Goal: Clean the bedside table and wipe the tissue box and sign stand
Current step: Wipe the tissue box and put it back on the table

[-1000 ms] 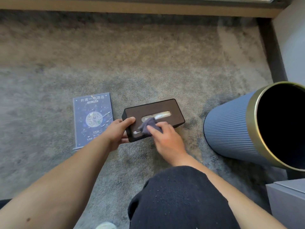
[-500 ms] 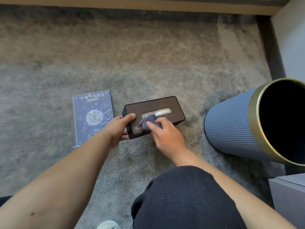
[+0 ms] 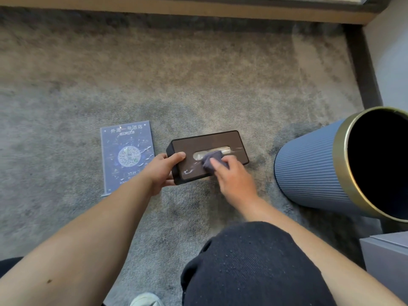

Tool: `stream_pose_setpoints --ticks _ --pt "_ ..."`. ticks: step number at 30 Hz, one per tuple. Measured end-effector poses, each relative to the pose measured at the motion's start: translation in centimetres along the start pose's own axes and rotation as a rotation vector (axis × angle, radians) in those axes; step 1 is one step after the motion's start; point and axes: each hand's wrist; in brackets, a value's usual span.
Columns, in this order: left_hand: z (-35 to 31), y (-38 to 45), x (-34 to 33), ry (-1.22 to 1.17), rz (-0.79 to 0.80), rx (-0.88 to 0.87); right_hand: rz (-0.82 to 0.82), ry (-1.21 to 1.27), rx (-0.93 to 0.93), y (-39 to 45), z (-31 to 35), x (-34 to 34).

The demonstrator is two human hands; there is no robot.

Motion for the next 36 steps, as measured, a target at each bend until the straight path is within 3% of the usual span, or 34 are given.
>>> stream_pose_setpoints --ticks 3,5,8,11,17,20,22,24,28,32,36 --pt "-0.1 0.0 -0.1 0.012 0.011 -0.003 0.04 -0.045 -0.333 0.3 -5.5 1.0" --pt "-0.4 -0.1 0.0 0.01 0.009 -0.013 0.084 -0.035 -0.45 1.0 -7.5 1.7" --pt "-0.4 0.0 0.1 -0.006 0.009 -0.009 -0.03 0.027 -0.306 2.4 -6.5 1.8" --pt "0.2 0.3 0.1 -0.009 0.003 -0.008 -0.005 -0.021 -0.127 3.7 -4.4 0.8" --pt "0.1 0.2 0.0 -0.03 0.009 0.002 0.172 -0.079 -0.546 3.6 -9.1 1.5" --pt "0.2 0.1 -0.1 -0.036 0.007 0.017 0.002 0.0 -0.592 0.9 -8.6 1.9" --pt "0.2 0.2 -0.1 -0.029 0.011 0.018 -0.171 0.105 -0.548 -0.5 -6.3 2.0" --pt "-0.1 0.1 -0.2 -0.019 0.01 0.017 -0.231 0.178 -0.39 -0.7 -3.2 2.0" --pt "-0.7 -0.4 -0.3 -0.014 0.023 0.005 -0.081 0.168 -0.025 1.0 2.0 1.7" --pt "-0.9 -0.9 -0.8 -0.015 0.041 -0.008 -0.064 0.147 0.055 1.1 4.3 1.7" --pt "-0.8 -1.3 -1.2 -0.014 -0.022 -0.011 -0.024 0.284 0.312 -0.7 6.2 1.4"
Point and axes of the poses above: each hand's wrist, its own y-axis towards the middle knuckle, its own x-axis out of the back of the hand, z = x × y, and after that the axes turned 4 degrees about x, right-handed
